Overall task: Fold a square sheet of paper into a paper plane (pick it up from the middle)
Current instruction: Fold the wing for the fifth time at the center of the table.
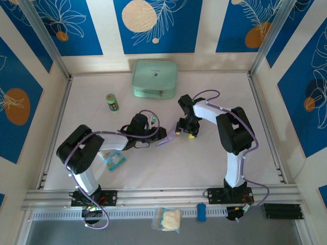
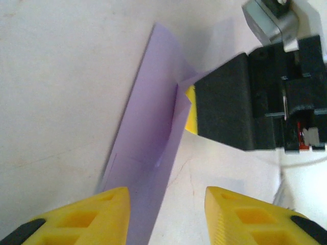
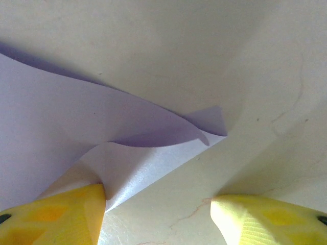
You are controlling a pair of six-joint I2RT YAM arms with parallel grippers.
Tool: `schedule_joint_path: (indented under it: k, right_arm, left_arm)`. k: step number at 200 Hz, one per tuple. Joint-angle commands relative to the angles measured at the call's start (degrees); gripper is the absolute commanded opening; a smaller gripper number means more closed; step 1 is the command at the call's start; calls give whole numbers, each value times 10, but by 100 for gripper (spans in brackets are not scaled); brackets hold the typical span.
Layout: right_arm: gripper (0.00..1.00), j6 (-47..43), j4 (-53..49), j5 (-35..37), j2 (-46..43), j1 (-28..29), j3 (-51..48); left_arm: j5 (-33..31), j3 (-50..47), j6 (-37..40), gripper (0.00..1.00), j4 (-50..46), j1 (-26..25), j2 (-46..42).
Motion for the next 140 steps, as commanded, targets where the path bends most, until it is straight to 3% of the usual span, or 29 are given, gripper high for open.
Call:
schedule_joint_path:
  k: [1, 60, 140]
  right_arm:
    - [63, -21, 94, 20, 107, 7, -47]
    - [63, -22, 94, 18, 108, 6, -48]
    - [62, -23, 94, 15, 108, 4, -45]
  left_arm:
    - [13, 37, 136, 42, -147, 2, -30]
    - [21, 98, 245, 42, -249, -9, -5]
    - [28, 123, 272, 38, -276, -16, 33]
